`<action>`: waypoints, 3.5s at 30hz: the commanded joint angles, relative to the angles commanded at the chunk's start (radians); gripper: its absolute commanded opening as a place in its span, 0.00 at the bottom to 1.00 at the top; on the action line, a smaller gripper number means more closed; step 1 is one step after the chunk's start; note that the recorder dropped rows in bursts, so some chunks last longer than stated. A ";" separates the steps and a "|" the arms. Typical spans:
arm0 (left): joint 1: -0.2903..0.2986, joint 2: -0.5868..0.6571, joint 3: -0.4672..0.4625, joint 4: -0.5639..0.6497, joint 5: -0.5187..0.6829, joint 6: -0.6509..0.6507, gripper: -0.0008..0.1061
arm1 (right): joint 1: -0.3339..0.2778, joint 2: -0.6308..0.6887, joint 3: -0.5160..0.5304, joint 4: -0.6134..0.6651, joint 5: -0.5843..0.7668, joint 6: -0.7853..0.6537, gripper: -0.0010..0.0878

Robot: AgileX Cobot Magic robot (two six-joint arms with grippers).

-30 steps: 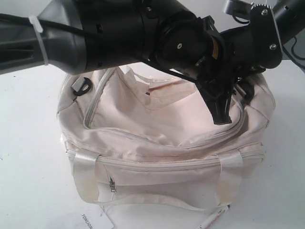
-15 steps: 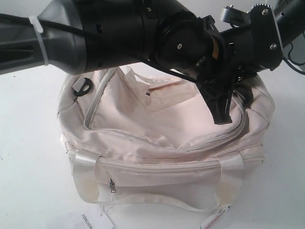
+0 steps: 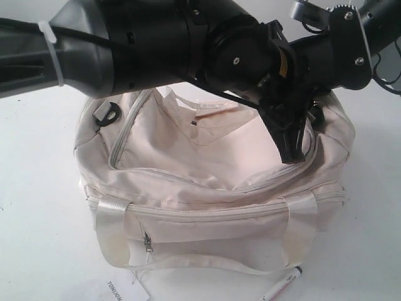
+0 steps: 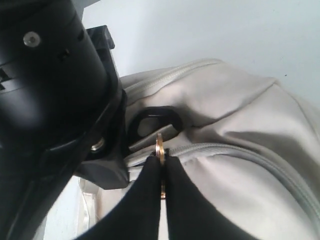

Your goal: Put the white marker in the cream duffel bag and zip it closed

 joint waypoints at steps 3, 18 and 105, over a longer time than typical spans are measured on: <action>0.000 0.000 0.000 -0.024 0.000 -0.004 0.01 | 0.000 0.000 0.000 0.016 -0.021 0.008 0.01; -0.004 0.002 0.000 -0.246 -0.005 -0.004 0.01 | 0.000 0.000 0.000 0.050 -0.037 0.018 0.01; -0.004 0.002 0.000 -0.456 0.727 0.004 0.01 | 0.000 0.000 0.000 0.052 -0.054 0.015 0.01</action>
